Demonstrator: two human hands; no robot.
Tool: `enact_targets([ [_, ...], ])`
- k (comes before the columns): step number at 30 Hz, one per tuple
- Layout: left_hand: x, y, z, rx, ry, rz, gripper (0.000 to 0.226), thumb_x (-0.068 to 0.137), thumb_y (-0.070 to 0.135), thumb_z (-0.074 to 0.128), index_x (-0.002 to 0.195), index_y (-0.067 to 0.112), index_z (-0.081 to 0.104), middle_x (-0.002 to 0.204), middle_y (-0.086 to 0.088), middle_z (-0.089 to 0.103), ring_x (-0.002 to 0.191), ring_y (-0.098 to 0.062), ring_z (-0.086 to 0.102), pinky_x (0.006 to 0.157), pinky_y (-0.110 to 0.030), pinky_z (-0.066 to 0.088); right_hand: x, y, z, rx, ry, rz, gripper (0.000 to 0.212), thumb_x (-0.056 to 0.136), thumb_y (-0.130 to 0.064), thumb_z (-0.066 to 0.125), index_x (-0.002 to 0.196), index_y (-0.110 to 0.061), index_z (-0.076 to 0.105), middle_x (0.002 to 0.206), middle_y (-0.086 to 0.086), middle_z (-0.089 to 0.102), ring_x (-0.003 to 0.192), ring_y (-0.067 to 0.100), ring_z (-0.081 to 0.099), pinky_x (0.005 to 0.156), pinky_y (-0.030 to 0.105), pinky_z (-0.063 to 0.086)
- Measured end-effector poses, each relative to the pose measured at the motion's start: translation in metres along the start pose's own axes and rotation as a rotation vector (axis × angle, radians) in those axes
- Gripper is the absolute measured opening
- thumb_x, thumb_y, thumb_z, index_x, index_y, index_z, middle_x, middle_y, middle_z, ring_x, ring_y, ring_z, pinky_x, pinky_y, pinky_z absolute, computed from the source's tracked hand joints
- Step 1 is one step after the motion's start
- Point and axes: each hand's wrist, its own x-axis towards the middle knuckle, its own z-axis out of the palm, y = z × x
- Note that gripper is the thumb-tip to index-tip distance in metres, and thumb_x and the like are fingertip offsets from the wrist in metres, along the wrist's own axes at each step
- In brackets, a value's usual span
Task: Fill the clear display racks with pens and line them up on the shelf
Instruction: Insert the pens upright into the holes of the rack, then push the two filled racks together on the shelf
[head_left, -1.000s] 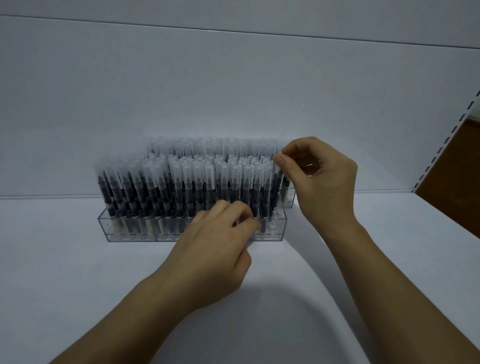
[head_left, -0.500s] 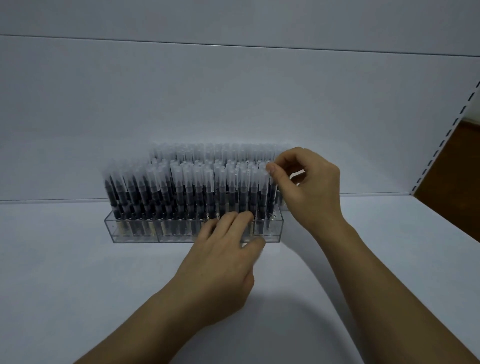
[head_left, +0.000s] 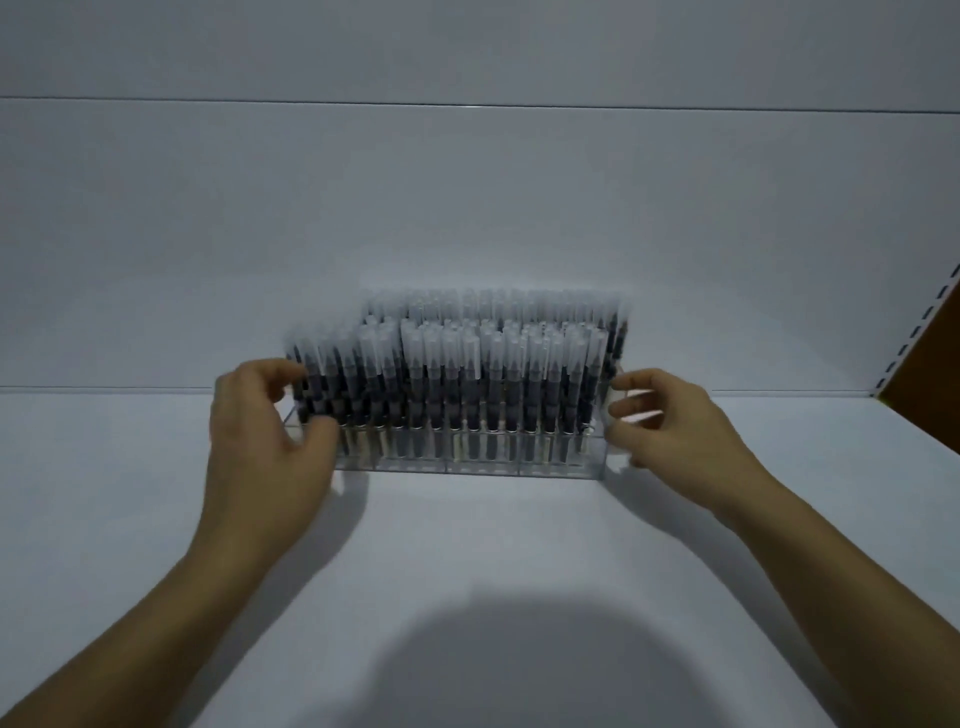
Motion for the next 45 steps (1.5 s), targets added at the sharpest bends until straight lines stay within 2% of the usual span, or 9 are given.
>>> enact_targets([
  [4,0.009,-0.022,-0.002,-0.16,-0.206,-0.382,0.051,0.094,0.02,0.064,0.142,0.021,0.047,0.131,0.001,0.058,0.118,-0.021,0.057,0.098,-0.042,0.046,-0.003,0.003,0.019,-0.094,-0.112,-0.015,0.076,0.075,-0.032,0.09,0.141,-0.025,0.055,0.119,-0.012,0.067,0.087,0.009,0.07,0.082,0.037,0.057],
  [9,0.005,-0.018,-0.012,-0.27,-0.222,-0.441,0.056,0.078,0.018,0.058,0.134,0.018,0.061,0.126,0.002,0.067,0.114,-0.018,0.062,0.104,-0.044,0.049,-0.004,0.001,0.016,-0.08,-0.056,-0.043,0.071,0.075,-0.028,0.09,0.138,-0.018,0.059,0.119,-0.008,0.068,0.087,0.008,0.068,0.083,0.03,0.051],
  [13,-0.01,0.0,-0.01,-0.3,-0.223,-0.39,0.057,0.095,0.0,0.054,0.149,0.016,0.045,0.144,0.003,0.054,0.131,-0.015,0.051,0.114,-0.045,0.041,-0.005,0.0,-0.015,-0.029,-0.081,-0.056,0.057,0.075,-0.022,0.088,0.127,-0.023,0.066,0.117,-0.009,0.072,0.078,0.012,0.073,0.084,0.039,0.059],
  [20,-0.036,0.029,0.017,-0.314,-0.409,-0.258,0.067,0.094,-0.003,0.053,0.154,0.021,0.034,0.139,0.02,0.047,0.132,-0.003,0.042,0.111,-0.025,0.031,-0.019,0.029,-0.062,0.029,-0.087,-0.029,0.049,0.077,0.002,0.082,0.113,-0.027,0.068,0.102,-0.017,0.077,0.079,0.014,0.074,0.069,0.016,0.058],
  [27,-0.043,0.019,0.024,-0.22,-0.512,-0.171,0.074,0.089,0.014,0.057,0.156,0.028,0.029,0.155,0.013,0.037,0.143,-0.008,0.036,0.119,-0.04,0.032,-0.024,0.053,-0.066,0.005,-0.05,-0.008,0.053,0.076,-0.002,0.086,0.115,-0.034,0.068,0.104,-0.02,0.076,0.081,0.016,0.073,0.077,0.027,0.057],
  [30,-0.037,0.012,0.02,-0.2,-0.494,-0.172,0.068,0.094,0.011,0.059,0.154,0.027,0.031,0.153,0.012,0.04,0.141,-0.01,0.039,0.118,-0.042,0.033,-0.022,0.047,-0.057,0.003,-0.044,-0.037,0.054,0.073,-0.001,0.087,0.114,-0.032,0.069,0.103,-0.022,0.076,0.074,0.016,0.072,0.073,0.021,0.06],
  [37,-0.011,-0.026,-0.01,-0.235,-0.313,-0.313,0.052,0.082,0.02,0.067,0.131,0.034,0.057,0.125,0.007,0.067,0.108,-0.019,0.065,0.093,-0.047,0.054,-0.005,0.016,0.006,-0.046,-0.085,-0.048,0.059,0.069,-0.024,0.094,0.121,-0.026,0.068,0.112,-0.011,0.074,0.08,0.014,0.074,0.085,0.038,0.06],
  [42,0.014,-0.054,-0.033,-0.053,-0.173,-0.369,0.073,0.085,0.019,0.075,0.148,0.023,0.04,0.14,-0.002,0.055,0.124,-0.023,0.056,0.1,-0.048,0.049,0.002,-0.022,0.056,0.053,-0.185,-0.052,0.067,0.079,-0.02,0.089,0.137,-0.024,0.056,0.12,-0.007,0.063,0.102,0.012,0.067,0.074,0.015,0.052],
  [45,0.018,-0.063,-0.045,-0.034,-0.038,-0.469,0.093,0.08,0.028,0.078,0.154,0.023,0.021,0.151,-0.014,0.038,0.125,-0.032,0.05,0.104,-0.05,0.044,-0.001,-0.029,0.067,0.304,-0.179,0.005,0.045,0.088,-0.006,0.079,0.127,-0.021,0.06,0.113,-0.002,0.066,0.097,0.01,0.066,0.062,0.019,0.059],
])
